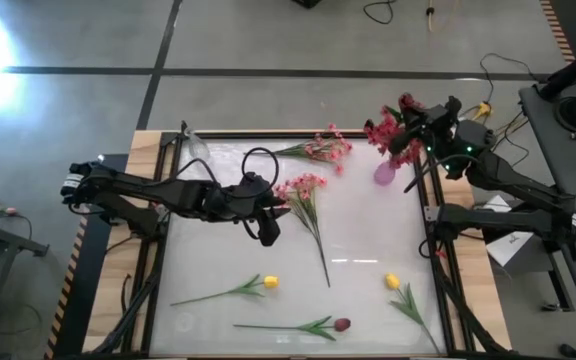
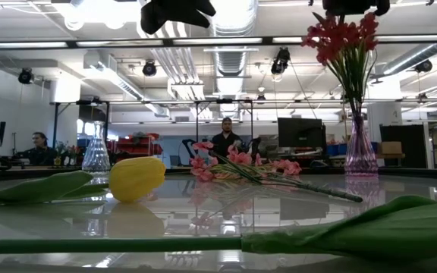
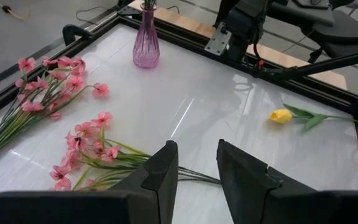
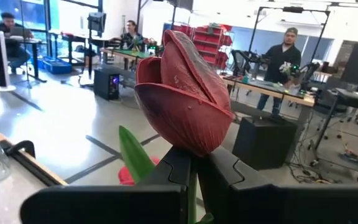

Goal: Sort flowers into vase by color
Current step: Put the right red tulip into the pink vase

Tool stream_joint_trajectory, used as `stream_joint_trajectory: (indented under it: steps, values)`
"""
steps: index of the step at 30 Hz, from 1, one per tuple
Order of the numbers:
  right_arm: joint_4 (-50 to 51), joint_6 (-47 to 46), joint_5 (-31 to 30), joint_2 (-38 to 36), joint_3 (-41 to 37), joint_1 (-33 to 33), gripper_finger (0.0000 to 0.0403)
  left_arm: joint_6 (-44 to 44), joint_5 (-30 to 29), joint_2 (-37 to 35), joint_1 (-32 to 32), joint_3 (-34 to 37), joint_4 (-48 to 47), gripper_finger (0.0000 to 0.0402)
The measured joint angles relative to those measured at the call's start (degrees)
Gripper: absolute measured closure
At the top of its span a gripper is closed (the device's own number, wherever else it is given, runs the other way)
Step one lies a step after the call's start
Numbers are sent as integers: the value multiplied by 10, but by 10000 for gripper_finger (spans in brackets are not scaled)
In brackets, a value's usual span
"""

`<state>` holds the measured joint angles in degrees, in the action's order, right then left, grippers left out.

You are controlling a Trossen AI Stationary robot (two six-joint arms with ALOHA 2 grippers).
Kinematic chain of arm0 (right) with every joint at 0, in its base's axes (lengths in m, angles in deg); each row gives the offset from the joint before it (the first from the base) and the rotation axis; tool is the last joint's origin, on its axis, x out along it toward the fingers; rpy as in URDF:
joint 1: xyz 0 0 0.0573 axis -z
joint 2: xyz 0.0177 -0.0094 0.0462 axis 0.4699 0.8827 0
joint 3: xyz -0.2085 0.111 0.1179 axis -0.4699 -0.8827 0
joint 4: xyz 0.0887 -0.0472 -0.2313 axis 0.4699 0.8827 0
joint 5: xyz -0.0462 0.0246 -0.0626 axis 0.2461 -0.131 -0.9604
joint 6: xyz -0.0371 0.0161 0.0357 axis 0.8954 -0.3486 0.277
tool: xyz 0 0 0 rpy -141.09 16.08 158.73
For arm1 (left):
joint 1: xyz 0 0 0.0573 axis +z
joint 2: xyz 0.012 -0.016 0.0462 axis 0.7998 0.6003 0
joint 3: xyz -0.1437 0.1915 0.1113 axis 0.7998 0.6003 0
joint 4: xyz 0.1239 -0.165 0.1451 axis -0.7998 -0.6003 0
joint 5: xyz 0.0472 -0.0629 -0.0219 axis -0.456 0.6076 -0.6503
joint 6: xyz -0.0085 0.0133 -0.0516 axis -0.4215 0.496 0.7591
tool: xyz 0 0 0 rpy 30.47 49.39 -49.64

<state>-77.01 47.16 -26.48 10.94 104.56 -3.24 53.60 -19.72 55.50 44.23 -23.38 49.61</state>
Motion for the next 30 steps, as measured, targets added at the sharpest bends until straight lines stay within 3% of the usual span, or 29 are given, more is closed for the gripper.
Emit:
stream_joint_trajectory:
  steps: [18, 30]
  values:
    - [-23, -86, 0, -64, -111, 0, 390, 7, 0, 1, 0, 0, 1, 302]
    - [-72, -31, 21, -80, -83, 0, 390, 5, 0, 1, 4, 0, 0, 302]
